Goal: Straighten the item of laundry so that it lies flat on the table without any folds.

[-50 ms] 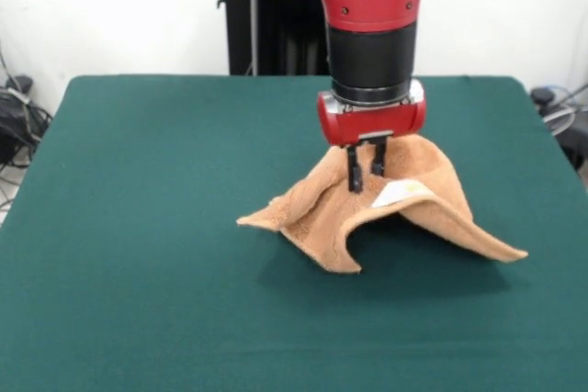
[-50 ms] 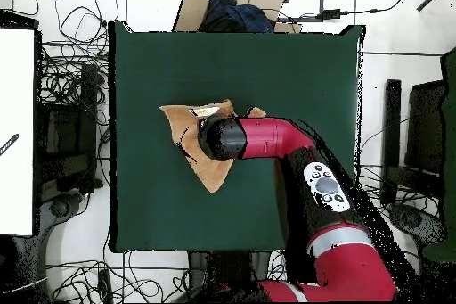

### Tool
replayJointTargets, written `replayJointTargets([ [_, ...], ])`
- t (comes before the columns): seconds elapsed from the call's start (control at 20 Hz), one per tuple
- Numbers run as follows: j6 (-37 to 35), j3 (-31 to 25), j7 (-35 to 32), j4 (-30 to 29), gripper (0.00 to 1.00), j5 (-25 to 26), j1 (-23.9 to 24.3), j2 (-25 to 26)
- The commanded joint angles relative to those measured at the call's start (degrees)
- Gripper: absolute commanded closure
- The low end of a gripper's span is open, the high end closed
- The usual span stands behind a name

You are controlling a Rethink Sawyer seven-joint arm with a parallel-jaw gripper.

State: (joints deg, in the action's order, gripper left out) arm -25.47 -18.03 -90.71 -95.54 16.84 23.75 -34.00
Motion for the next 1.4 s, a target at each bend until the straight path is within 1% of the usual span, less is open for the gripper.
replayJointTargets([
  [0.05,-2.6,-5.4,0.5,1.0,0.00,0.1,0.5,0.5],
  [0.45,-2.6,-5.3,0.4,1.1,0.00,0.9,0.3,0.2],
  [0.55,-3.2,-4.6,-1.2,0.7,0.00,-0.1,0.0,-0.1],
  [0.7,-3.4,-4.6,-1.9,0.2,0.00,-0.6,0.3,0.1],
  [0.8,-1.3,-4.9,-2.2,-0.3,0.00,-0.4,0.8,0.7],
  [0.85,-0.8,-4.5,-2.7,-0.6,0.00,-0.3,0.9,0.9],
  [1.0,-1.0,-0.9,-4.6,-2.0,0.00,0.8,-0.1,1.3],
  [1.05,0.8,-1.1,-4.7,-2.9,0.00,1.3,0.7,1.7],
  [1.1,0.0,-0.6,-4.5,-3.5,0.00,1.3,1.1,1.6],
  [1.3,0.6,-1.2,-4.3,-7.7,0.00,1.0,3.6,-0.3],
  [1.4,1.2,-1.8,-4.2,-8.6,0.00,0.9,4.7,0.0],
])
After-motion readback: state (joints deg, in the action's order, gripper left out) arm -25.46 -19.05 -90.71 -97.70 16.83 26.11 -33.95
